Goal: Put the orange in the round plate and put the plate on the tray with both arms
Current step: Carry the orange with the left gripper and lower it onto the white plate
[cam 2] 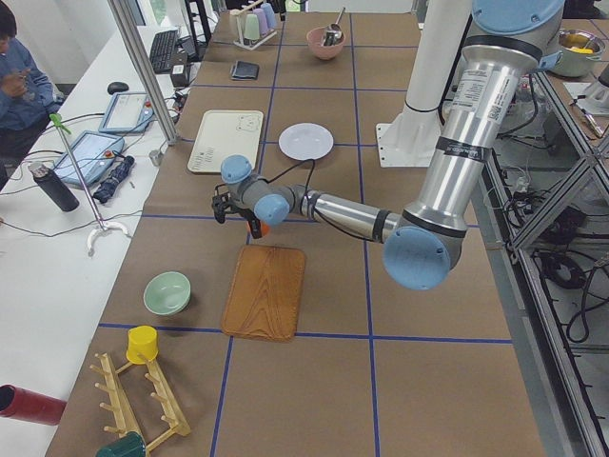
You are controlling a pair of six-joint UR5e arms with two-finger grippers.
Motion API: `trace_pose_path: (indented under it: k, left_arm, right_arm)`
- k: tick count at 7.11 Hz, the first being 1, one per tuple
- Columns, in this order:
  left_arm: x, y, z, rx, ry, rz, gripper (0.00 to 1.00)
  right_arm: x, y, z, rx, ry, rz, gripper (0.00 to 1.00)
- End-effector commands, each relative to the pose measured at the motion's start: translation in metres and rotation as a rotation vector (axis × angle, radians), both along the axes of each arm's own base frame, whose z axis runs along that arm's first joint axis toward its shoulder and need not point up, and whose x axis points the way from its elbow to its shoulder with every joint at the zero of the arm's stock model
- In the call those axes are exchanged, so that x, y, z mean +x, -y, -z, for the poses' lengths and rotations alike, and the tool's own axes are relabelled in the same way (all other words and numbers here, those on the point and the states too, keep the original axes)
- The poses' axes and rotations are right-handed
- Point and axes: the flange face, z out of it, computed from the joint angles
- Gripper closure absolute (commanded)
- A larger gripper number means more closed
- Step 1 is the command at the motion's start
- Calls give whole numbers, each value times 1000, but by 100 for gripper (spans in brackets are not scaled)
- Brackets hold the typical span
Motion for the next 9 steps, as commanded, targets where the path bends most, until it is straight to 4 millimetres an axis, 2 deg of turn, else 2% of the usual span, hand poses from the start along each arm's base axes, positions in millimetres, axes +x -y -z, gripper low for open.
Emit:
trace_pose_path:
  k: [1,2,3,4,5,6,7,9]
  left_arm:
    - [103,-16,136,-81,-11,37,100]
    - [131,-25,188,-83,11,17,100]
    - [147,-34,212,-80,0,2,100]
    - [173,-51,229,-53,12,26,100]
    - [209,-78,234,-34,28,-8,100]
    - [236,-95,238,-7,50,-9,100]
    - [255,-106,235,11,70,-8,100]
    - [268,-114,226,8,87,-25,100]
  right_arm:
    - [-5,-1,7,0,5,-4,0]
    - [-13,-2,9,-17,34,-2,0]
    - [-20,-4,10,-22,55,10,0]
    - [-27,-5,12,-30,75,20,0]
    - [-35,-6,14,-46,99,24,0]
    - [-38,-6,18,-46,106,26,0]
    - [-43,-6,25,-64,128,18,0]
    - [-60,-11,34,-125,152,-4,0]
